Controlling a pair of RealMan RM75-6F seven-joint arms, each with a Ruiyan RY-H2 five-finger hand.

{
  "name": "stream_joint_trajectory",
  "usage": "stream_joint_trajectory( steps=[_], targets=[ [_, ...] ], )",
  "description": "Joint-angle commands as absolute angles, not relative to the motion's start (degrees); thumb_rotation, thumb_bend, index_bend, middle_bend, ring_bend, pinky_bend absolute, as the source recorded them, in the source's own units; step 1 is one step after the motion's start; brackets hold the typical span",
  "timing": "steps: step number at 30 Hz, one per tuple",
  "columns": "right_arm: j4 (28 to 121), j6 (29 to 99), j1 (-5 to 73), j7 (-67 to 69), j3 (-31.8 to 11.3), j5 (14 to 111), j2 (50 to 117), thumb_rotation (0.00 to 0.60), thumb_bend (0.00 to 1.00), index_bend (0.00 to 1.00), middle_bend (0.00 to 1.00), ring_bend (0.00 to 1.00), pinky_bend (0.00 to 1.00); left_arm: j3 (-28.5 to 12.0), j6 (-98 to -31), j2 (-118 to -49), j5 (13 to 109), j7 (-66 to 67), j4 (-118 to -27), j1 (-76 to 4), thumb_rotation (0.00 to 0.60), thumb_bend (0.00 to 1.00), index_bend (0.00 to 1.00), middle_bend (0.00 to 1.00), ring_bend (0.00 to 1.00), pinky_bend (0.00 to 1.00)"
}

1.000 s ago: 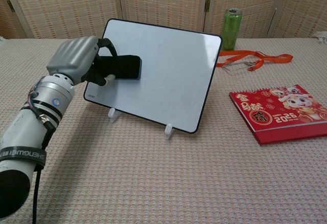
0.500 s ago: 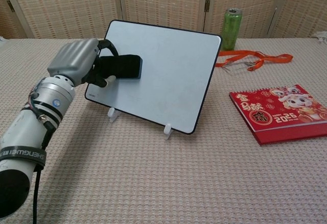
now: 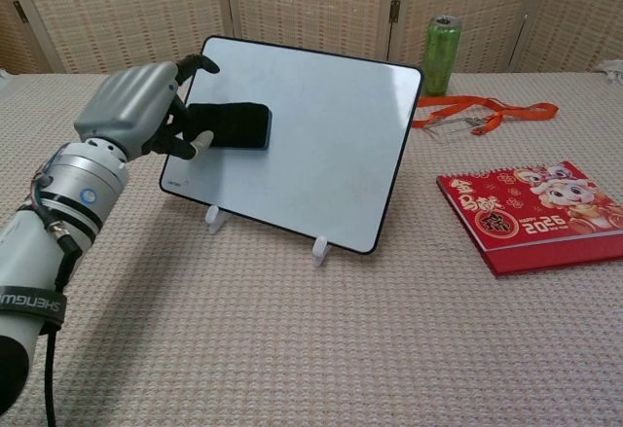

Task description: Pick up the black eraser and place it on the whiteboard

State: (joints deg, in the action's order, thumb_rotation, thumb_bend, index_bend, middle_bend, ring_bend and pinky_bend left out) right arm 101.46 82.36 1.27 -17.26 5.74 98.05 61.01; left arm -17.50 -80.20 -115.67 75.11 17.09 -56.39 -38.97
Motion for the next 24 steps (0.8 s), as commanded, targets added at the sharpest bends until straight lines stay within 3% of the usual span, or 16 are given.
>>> stream_joint_trajectory(
  steps=[1, 7, 11, 13, 14, 15, 17, 21, 24],
  targets=[
    [101.5, 82.2, 1.3, -17.5, 5.7, 97.9, 61.2, 0.6, 0.26, 0.0, 0.0, 0.0, 0.0, -16.1, -80.8, -113.5, 75.8, 18.7, -60.5, -37.5, 0.6, 0.4, 0.21, 1.0, 1.0, 1.0],
    [101.4, 82.1, 1.3, -17.7, 5.6, 97.8, 61.3, 0.6, 0.26, 0.0, 0.0, 0.0, 0.0, -12.3, -81.9, -107.6, 77.8, 21.8, -69.9, -34.1, 0.6, 0.38, 0.19, 1.0, 1.0, 1.0],
    [101.4, 82.4, 1.2, -17.5, 5.6, 98.0, 61.1, 0.6, 0.26, 0.0, 0.0, 0.0, 0.0, -6.5, -83.7, -98.6, 79.5, 24.4, -80.0, -28.7, 0.6, 0.34, 0.18, 1.0, 0.99, 1.0],
    [101.4, 82.4, 1.2, -17.5, 5.5, 98.0, 61.2, 0.6, 0.26, 0.0, 0.0, 0.0, 0.0, -3.4, -85.5, -94.1, 79.5, 22.6, -85.1, -24.8, 0.6, 0.33, 0.2, 1.0, 0.92, 0.96],
    [101.4, 82.4, 1.2, -17.6, 5.5, 97.9, 61.2, 0.6, 0.26, 0.0, 0.0, 0.0, 0.0, -2.0, -86.5, -92.3, 79.8, 21.4, -86.7, -23.1, 0.6, 0.33, 0.21, 0.96, 0.83, 0.9],
    [101.3, 82.2, 1.3, -17.7, 5.5, 97.8, 61.3, 0.6, 0.26, 0.0, 0.0, 0.0, 0.0, -0.5, -87.4, -90.5, 80.3, 20.4, -87.8, -21.6, 0.6, 0.33, 0.2, 0.91, 0.75, 0.83],
    [101.4, 81.8, 1.3, -18.2, 5.5, 97.6, 61.6, 0.6, 0.26, 0.0, 0.0, 0.0, 0.0, 2.4, -89.7, -86.9, 81.4, 19.0, -89.2, -18.3, 0.6, 0.32, 0.17, 0.63, 0.46, 0.52],
    [101.3, 81.1, 1.5, -19.4, 5.6, 97.4, 62.2, 0.6, 0.26, 0.0, 0.0, 0.0, 0.0, 6.1, -93.6, -81.7, 81.3, 20.6, -90.0, -12.6, 0.6, 0.27, 0.08, 0.13, 0.04, 0.05],
    [101.3, 80.4, 1.7, -20.2, 5.3, 96.7, 62.6, 0.6, 0.26, 0.0, 0.0, 0.0, 0.0, 6.8, -97.2, -80.9, 81.1, 21.2, -90.4, -8.8, 0.6, 0.25, 0.04, 0.0, 0.0, 0.0]
  ],
)
